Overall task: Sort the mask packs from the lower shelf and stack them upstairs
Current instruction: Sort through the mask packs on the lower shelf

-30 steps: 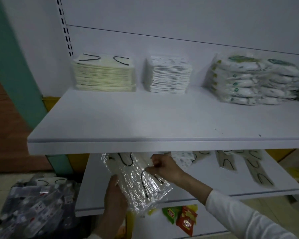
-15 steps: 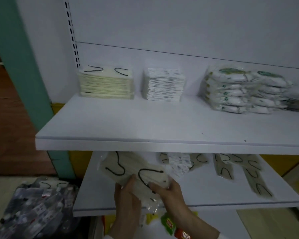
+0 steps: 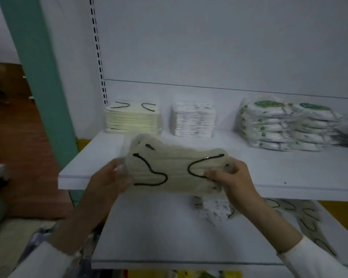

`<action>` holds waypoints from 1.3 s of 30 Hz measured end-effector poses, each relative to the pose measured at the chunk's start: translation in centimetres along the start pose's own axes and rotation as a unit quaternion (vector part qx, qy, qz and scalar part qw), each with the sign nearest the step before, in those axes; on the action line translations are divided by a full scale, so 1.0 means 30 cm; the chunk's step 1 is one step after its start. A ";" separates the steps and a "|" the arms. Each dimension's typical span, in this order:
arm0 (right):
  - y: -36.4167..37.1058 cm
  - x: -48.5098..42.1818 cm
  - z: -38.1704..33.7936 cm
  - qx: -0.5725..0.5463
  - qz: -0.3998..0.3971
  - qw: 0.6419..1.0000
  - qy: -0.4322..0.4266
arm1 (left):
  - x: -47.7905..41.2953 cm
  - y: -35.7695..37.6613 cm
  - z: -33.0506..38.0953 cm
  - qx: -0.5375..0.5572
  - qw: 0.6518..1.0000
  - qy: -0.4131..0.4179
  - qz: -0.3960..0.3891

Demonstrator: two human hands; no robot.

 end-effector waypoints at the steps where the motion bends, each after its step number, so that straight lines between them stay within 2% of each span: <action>1: -0.003 -0.034 -0.027 0.012 -0.004 1.000 -0.013 | -0.036 -0.002 0.058 -0.020 1.000 0.010 -0.009; 4: -0.009 -0.143 -0.078 0.040 -0.020 0.998 -0.045 | -0.159 -0.003 0.208 -0.003 0.996 0.068 -0.052; 8: -0.024 -0.290 -0.059 0.077 -0.030 0.996 -0.038 | -0.312 -0.018 0.199 -0.105 0.993 0.046 0.011; 12: -0.026 -0.370 0.080 0.126 -0.064 0.990 0.028 | -0.371 0.006 0.079 -0.138 0.988 -0.005 0.062; 14: -0.046 -0.378 0.151 0.102 -0.016 0.992 0.073 | -0.369 -0.005 0.017 -0.161 0.982 -0.017 0.096; 17: -0.068 -0.348 0.214 -0.022 0.075 0.989 0.126 | -0.368 -0.010 -0.048 -0.147 0.983 -0.043 0.101; 20: -0.070 -0.349 0.225 -0.049 0.079 0.990 0.108 | -0.365 0.012 -0.064 -0.110 0.989 -0.050 0.088; 22: -0.069 -0.342 0.222 -0.012 0.082 0.992 0.091 | -0.356 0.020 -0.061 -0.115 0.989 -0.042 0.087; 24: -0.084 -0.330 0.233 0.075 0.082 0.989 0.102 | -0.347 0.015 -0.068 -0.132 0.986 -0.042 0.089; 27: -0.092 -0.316 0.241 0.181 0.038 0.977 0.108 | -0.342 0.002 -0.092 -0.176 0.980 -0.050 0.076; 32: -0.121 -0.311 0.181 0.310 0.048 0.948 0.047 | -0.357 -0.006 -0.076 -0.270 0.960 -0.035 0.072; 36: -0.237 -0.267 0.136 0.329 0.109 0.938 0.017 | -0.386 0.078 -0.030 -0.282 0.959 0.013 0.035; 39: -0.367 -0.184 0.072 0.282 0.177 0.943 -0.006 | -0.432 0.221 -0.002 -0.268 0.962 0.050 -0.003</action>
Point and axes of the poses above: each hand's wrist, its own x-axis away from the middle knuckle, its own y-axis out of the palm, z = x × y, the point moved 7 cm from there along -x, towards the middle knuckle, and after that the axes turned 6 degrees about -z, right-handed, at the moved point
